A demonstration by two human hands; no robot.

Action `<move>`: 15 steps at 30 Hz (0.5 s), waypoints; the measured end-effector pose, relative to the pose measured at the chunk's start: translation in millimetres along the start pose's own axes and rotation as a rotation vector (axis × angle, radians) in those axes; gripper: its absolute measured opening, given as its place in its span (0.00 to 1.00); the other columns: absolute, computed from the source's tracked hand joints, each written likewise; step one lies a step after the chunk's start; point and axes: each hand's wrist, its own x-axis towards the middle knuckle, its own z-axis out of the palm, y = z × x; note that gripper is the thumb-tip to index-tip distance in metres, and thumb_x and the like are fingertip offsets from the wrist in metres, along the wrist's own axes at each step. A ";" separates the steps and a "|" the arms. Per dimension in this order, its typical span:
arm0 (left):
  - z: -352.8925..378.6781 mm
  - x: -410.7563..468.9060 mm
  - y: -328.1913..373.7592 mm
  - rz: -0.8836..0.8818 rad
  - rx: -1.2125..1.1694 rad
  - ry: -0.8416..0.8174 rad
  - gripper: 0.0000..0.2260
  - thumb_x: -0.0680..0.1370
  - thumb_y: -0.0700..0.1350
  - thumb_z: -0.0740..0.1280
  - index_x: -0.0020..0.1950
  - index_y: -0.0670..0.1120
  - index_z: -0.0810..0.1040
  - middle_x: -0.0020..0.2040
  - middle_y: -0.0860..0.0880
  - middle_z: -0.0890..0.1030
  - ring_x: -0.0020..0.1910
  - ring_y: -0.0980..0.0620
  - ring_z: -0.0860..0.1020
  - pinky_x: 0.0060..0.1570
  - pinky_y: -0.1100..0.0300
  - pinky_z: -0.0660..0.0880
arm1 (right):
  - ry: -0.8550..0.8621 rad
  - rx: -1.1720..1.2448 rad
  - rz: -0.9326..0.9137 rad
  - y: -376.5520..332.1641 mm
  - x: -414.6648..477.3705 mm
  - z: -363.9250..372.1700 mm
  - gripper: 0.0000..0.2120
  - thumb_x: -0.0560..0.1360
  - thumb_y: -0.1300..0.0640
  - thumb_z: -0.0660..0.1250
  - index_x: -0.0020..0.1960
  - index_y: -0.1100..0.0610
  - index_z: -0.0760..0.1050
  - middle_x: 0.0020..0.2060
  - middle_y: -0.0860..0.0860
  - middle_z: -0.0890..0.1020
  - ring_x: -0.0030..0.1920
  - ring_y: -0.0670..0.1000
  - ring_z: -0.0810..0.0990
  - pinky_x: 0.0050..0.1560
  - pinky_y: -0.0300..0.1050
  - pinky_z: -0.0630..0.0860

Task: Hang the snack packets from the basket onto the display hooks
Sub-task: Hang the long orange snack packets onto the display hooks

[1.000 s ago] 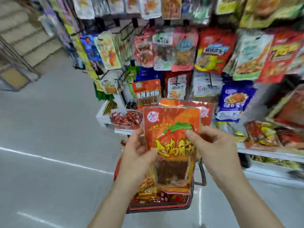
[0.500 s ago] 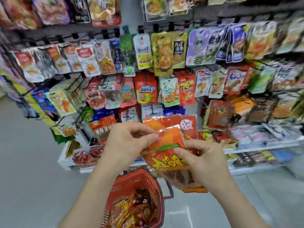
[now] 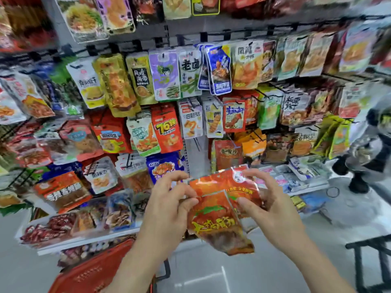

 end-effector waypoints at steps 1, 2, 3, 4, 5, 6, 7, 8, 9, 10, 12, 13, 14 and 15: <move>8.1 3.4 0.0 -0.017 0.000 -0.037 0.02 0.73 0.44 0.66 0.41 0.49 0.77 0.61 0.54 0.72 0.60 0.64 0.66 0.58 0.75 0.59 | -0.026 0.074 0.043 7.0 5.2 -8.8 0.24 0.69 0.55 0.72 0.58 0.33 0.72 0.55 0.55 0.82 0.50 0.50 0.84 0.45 0.42 0.81; 14.9 7.5 -0.1 -0.029 -0.004 -0.073 0.02 0.73 0.44 0.65 0.41 0.50 0.76 0.63 0.54 0.71 0.62 0.62 0.67 0.57 0.73 0.62 | -0.046 0.128 0.081 14.6 11.3 -15.8 0.29 0.68 0.54 0.73 0.62 0.32 0.69 0.57 0.57 0.80 0.51 0.53 0.84 0.45 0.44 0.81; 20.2 12.0 -0.4 -0.036 -0.014 -0.108 0.02 0.73 0.44 0.65 0.40 0.50 0.75 0.63 0.55 0.72 0.62 0.62 0.69 0.54 0.71 0.64 | -0.063 0.166 0.113 21.9 17.5 -21.0 0.32 0.67 0.55 0.73 0.65 0.32 0.67 0.57 0.59 0.80 0.51 0.54 0.84 0.46 0.46 0.82; 25.4 17.2 -1.3 -0.040 -0.031 -0.135 0.03 0.73 0.44 0.65 0.40 0.51 0.75 0.60 0.58 0.75 0.59 0.63 0.71 0.51 0.71 0.66 | -0.084 0.198 0.136 28.8 24.5 -24.5 0.32 0.67 0.56 0.73 0.65 0.33 0.67 0.56 0.59 0.81 0.50 0.55 0.85 0.47 0.48 0.82; 30.3 22.3 -2.4 -0.046 -0.048 -0.153 0.04 0.73 0.44 0.66 0.40 0.52 0.74 0.53 0.61 0.77 0.53 0.65 0.74 0.47 0.73 0.67 | -0.110 0.208 0.145 34.8 31.8 -26.7 0.30 0.68 0.57 0.73 0.64 0.34 0.70 0.53 0.58 0.83 0.51 0.55 0.85 0.48 0.50 0.82; 36.0 26.7 -4.7 -0.056 -0.055 -0.161 0.04 0.73 0.44 0.66 0.41 0.52 0.74 0.45 0.62 0.78 0.45 0.65 0.75 0.42 0.74 0.67 | -0.130 0.192 0.154 39.7 39.3 -27.6 0.26 0.70 0.60 0.73 0.61 0.37 0.74 0.51 0.56 0.85 0.51 0.55 0.84 0.49 0.53 0.81; 42.0 31.2 -7.9 -0.072 -0.055 -0.161 0.04 0.72 0.44 0.66 0.42 0.53 0.74 0.40 0.61 0.78 0.39 0.64 0.75 0.37 0.73 0.67 | -0.132 0.169 0.176 44.7 47.9 -27.8 0.20 0.72 0.64 0.72 0.58 0.43 0.78 0.49 0.55 0.85 0.50 0.55 0.84 0.51 0.57 0.81; 47.2 34.9 -11.3 -0.089 -0.051 -0.160 0.04 0.73 0.45 0.66 0.43 0.53 0.74 0.38 0.60 0.77 0.36 0.63 0.74 0.34 0.70 0.68 | -0.113 0.165 0.211 49.7 56.0 -27.1 0.16 0.73 0.66 0.71 0.56 0.50 0.80 0.48 0.55 0.86 0.49 0.56 0.84 0.51 0.60 0.81; 52.8 39.2 -16.2 -0.105 -0.044 -0.160 0.03 0.73 0.46 0.66 0.44 0.54 0.74 0.38 0.59 0.77 0.35 0.61 0.74 0.33 0.67 0.69 | -0.087 0.188 0.263 55.2 65.3 -26.3 0.12 0.73 0.68 0.70 0.54 0.56 0.81 0.46 0.56 0.86 0.48 0.58 0.84 0.50 0.61 0.81; 59.5 44.5 -22.7 -0.114 -0.040 -0.165 0.03 0.73 0.46 0.66 0.44 0.54 0.74 0.37 0.58 0.77 0.35 0.60 0.74 0.33 0.66 0.69 | -0.074 0.232 0.322 61.7 76.1 -25.4 0.10 0.73 0.67 0.69 0.54 0.59 0.81 0.45 0.57 0.86 0.46 0.59 0.84 0.49 0.62 0.81; 72.7 54.3 -37.7 -0.134 -0.040 -0.197 0.04 0.75 0.45 0.67 0.44 0.54 0.74 0.34 0.59 0.76 0.35 0.59 0.74 0.32 0.68 0.67 | -0.100 0.287 0.405 74.9 98.0 -22.3 0.09 0.72 0.62 0.70 0.53 0.59 0.81 0.46 0.59 0.86 0.46 0.61 0.84 0.49 0.60 0.82; 79.1 60.1 -46.0 -0.147 -0.032 -0.213 0.04 0.75 0.45 0.66 0.43 0.54 0.74 0.33 0.60 0.75 0.35 0.59 0.73 0.33 0.68 0.67 | -0.125 0.284 0.431 82.4 109.1 -19.8 0.10 0.72 0.61 0.70 0.53 0.59 0.80 0.47 0.58 0.86 0.46 0.59 0.85 0.48 0.59 0.82; 86.1 65.5 -55.5 -0.160 -0.019 -0.225 0.03 0.75 0.46 0.66 0.43 0.54 0.75 0.33 0.60 0.75 0.35 0.58 0.73 0.33 0.68 0.66 | -0.143 0.276 0.455 90.6 120.3 -17.4 0.09 0.72 0.60 0.70 0.52 0.58 0.80 0.47 0.58 0.86 0.47 0.58 0.85 0.47 0.56 0.82; 93.0 70.7 -64.9 -0.180 -0.006 -0.237 0.04 0.76 0.45 0.66 0.42 0.54 0.75 0.34 0.60 0.75 0.36 0.58 0.73 0.34 0.69 0.66 | -0.156 0.262 0.478 98.7 131.8 -14.7 0.07 0.73 0.60 0.70 0.51 0.57 0.80 0.46 0.57 0.86 0.46 0.56 0.85 0.45 0.53 0.83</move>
